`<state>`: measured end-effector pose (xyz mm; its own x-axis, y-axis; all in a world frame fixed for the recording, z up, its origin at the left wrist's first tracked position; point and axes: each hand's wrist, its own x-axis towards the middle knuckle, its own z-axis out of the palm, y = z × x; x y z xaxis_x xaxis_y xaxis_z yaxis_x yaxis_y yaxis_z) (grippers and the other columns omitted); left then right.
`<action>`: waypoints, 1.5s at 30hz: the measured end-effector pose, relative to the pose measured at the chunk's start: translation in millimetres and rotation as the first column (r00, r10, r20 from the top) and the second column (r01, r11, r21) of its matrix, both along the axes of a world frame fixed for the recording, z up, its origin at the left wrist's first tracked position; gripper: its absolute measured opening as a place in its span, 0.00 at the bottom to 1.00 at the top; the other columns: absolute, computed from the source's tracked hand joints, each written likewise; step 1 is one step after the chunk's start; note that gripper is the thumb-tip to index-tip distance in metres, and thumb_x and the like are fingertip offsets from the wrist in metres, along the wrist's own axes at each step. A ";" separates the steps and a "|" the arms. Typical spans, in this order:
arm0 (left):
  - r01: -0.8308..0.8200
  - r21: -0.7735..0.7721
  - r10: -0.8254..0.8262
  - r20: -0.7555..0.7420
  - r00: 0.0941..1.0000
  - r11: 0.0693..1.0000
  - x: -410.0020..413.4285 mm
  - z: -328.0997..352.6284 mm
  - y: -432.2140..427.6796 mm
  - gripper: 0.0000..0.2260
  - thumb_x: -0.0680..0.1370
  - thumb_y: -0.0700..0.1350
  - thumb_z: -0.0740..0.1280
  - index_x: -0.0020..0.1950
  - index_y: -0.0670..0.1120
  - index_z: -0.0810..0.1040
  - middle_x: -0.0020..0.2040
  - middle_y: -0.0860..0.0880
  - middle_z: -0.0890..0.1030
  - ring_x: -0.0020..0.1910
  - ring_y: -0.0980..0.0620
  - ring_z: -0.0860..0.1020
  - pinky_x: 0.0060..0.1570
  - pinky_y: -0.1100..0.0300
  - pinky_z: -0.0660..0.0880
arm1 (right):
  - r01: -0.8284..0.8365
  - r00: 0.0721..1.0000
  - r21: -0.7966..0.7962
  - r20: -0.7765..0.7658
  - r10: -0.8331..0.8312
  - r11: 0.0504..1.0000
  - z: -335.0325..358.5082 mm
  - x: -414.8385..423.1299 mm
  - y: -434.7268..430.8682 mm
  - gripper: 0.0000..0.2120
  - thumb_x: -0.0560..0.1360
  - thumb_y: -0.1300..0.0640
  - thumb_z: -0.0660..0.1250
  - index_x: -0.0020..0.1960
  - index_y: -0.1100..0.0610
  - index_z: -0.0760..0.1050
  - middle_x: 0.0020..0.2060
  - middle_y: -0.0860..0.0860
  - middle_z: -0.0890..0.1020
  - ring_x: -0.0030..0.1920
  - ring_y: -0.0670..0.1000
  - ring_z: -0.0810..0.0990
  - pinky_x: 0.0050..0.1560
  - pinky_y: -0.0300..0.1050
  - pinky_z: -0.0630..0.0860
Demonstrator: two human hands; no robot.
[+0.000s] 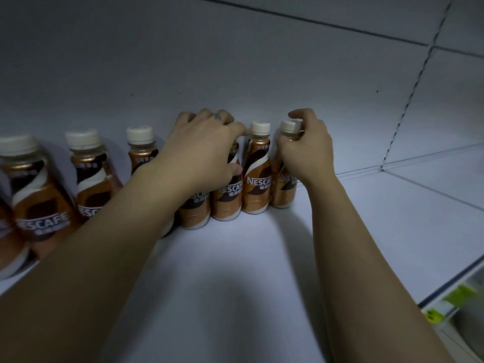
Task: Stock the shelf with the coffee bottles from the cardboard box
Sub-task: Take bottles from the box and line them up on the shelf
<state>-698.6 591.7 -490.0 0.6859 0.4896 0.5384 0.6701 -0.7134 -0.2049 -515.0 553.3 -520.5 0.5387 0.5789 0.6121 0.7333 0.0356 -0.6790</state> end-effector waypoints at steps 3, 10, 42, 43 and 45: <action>0.010 -0.006 -0.010 0.003 1.000 1.000 -7.2 4.9 -5.0 0.29 0.72 0.57 0.68 0.71 0.57 0.65 0.71 0.49 0.68 0.67 0.45 0.65 0.67 0.45 0.56 | 0.062 0.997 0.015 0.054 -0.062 0.998 4.4 -12.0 -6.4 0.23 0.72 0.57 0.64 0.68 0.51 0.70 0.64 0.55 0.71 0.64 0.55 0.69 0.59 0.49 0.71; -0.094 -0.012 0.095 0.076 0.993 0.995 -55.5 14.9 -18.5 0.33 0.72 0.56 0.69 0.74 0.56 0.61 0.73 0.48 0.65 0.72 0.44 0.60 0.71 0.39 0.47 | -0.006 0.972 0.173 0.231 -0.035 0.985 8.2 -69.4 -13.5 0.22 0.71 0.56 0.64 0.65 0.54 0.73 0.66 0.56 0.71 0.68 0.56 0.66 0.67 0.52 0.66; -0.512 0.020 0.511 0.034 0.859 0.859 -132.9 -6.6 -21.6 0.31 0.65 0.48 0.74 0.65 0.46 0.67 0.59 0.42 0.73 0.60 0.43 0.72 0.69 0.36 0.52 | 0.005 0.549 -0.188 0.821 0.155 0.982 -29.5 -154.3 0.6 0.58 0.63 0.34 0.72 0.78 0.51 0.40 0.79 0.54 0.53 0.78 0.61 0.43 0.69 0.73 0.35; -0.519 0.009 0.519 0.047 0.854 0.854 -131.0 -8.8 -22.5 0.30 0.65 0.46 0.73 0.65 0.46 0.67 0.58 0.42 0.73 0.59 0.43 0.72 0.69 0.36 0.52 | 0.012 0.547 -0.185 0.824 0.149 0.983 -30.5 -153.9 0.7 0.58 0.63 0.34 0.72 0.78 0.51 0.40 0.79 0.54 0.53 0.78 0.60 0.44 0.69 0.73 0.35; -0.522 0.013 0.520 0.049 0.852 0.853 -129.4 -11.6 -22.4 0.30 0.66 0.44 0.72 0.66 0.46 0.66 0.59 0.43 0.73 0.60 0.44 0.72 0.70 0.35 0.49 | 0.016 0.553 -0.171 0.823 0.133 0.985 -32.9 -153.0 2.0 0.58 0.63 0.35 0.74 0.79 0.51 0.42 0.78 0.54 0.55 0.78 0.60 0.45 0.69 0.73 0.36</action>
